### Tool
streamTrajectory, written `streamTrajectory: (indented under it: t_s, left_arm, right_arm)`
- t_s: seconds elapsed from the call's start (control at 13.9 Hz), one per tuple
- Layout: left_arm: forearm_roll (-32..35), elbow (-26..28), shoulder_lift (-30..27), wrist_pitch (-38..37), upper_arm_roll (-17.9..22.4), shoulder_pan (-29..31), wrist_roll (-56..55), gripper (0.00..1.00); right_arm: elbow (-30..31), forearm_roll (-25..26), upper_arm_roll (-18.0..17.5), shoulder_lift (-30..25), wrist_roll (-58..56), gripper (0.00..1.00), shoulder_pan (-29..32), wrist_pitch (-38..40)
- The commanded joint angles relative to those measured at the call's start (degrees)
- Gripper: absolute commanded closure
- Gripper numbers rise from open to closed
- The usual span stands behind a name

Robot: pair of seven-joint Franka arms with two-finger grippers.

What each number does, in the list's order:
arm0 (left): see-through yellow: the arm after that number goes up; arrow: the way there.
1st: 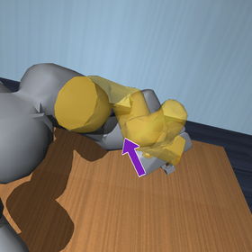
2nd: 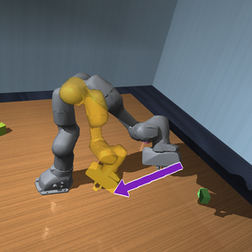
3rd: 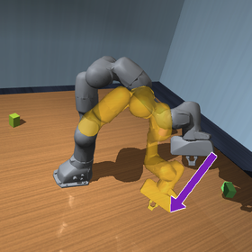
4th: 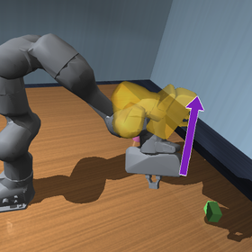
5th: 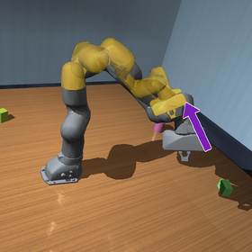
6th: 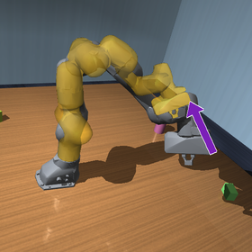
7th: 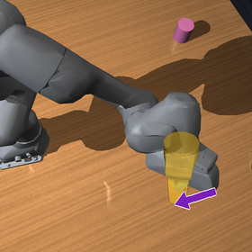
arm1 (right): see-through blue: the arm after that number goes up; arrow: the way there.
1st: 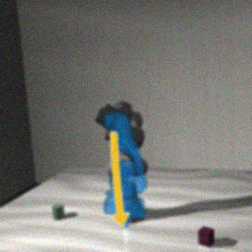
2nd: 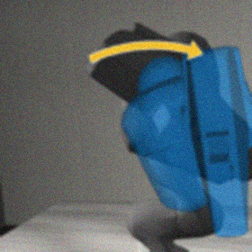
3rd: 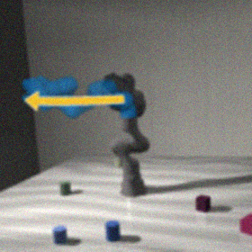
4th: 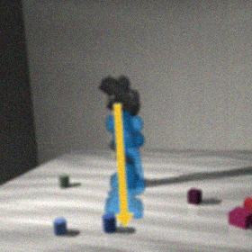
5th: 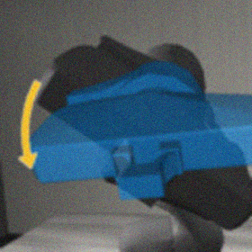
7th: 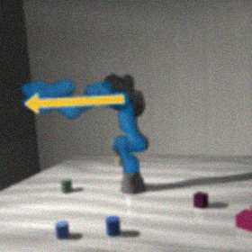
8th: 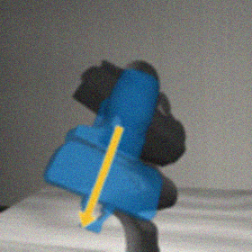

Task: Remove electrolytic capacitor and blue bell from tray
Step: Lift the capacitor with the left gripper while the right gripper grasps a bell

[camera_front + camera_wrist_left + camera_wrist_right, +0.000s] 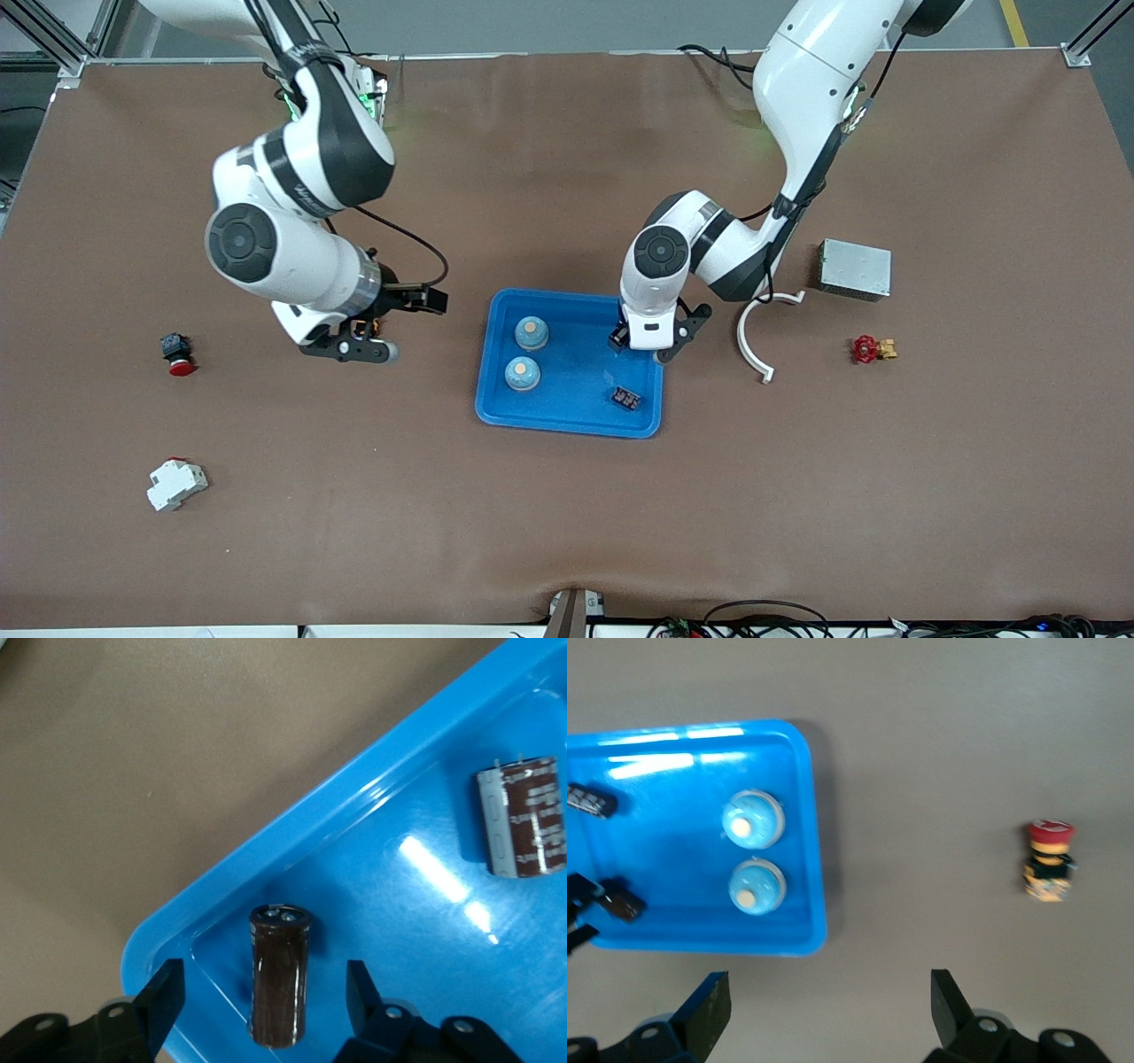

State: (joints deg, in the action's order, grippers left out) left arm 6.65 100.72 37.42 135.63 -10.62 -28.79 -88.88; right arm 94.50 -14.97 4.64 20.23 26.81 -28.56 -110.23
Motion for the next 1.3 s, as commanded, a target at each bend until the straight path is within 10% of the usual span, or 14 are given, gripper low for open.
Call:
streamTrajectory:
  t_s: [0.0, 0.22, 0.5, 1.23]
  left_arm:
    - [1.35, -0.61, 0.72, 0.43, 0.34, -0.48, -1.21, 0.25]
    - [1.35, -1.4, 1.69, 0.51, 0.34, -0.48, -1.21, 0.39]
    - [1.35, -2.54, 2.04, 0.51, 0.25, -0.48, -1.21, 1.0]
    - [1.61, -9.13, -1.82, -2.2, 1.13, 2.59, 0.01, 1.0]
  right_arm:
    - [5.85, -1.29, 0.55, -0.37, 4.37, 0.0, -3.94, -10.23]
    - [9.3, -1.29, 0.55, 1.29, 4.48, 0.0, -5.97, -18.96]
    - [8.86, -1.29, 0.55, 5.25, 4.74, 0.0, -8.78, -22.39]
    - [3.06, -1.21, 0.55, 15.28, 11.24, 0.0, -12.04, -24.07]
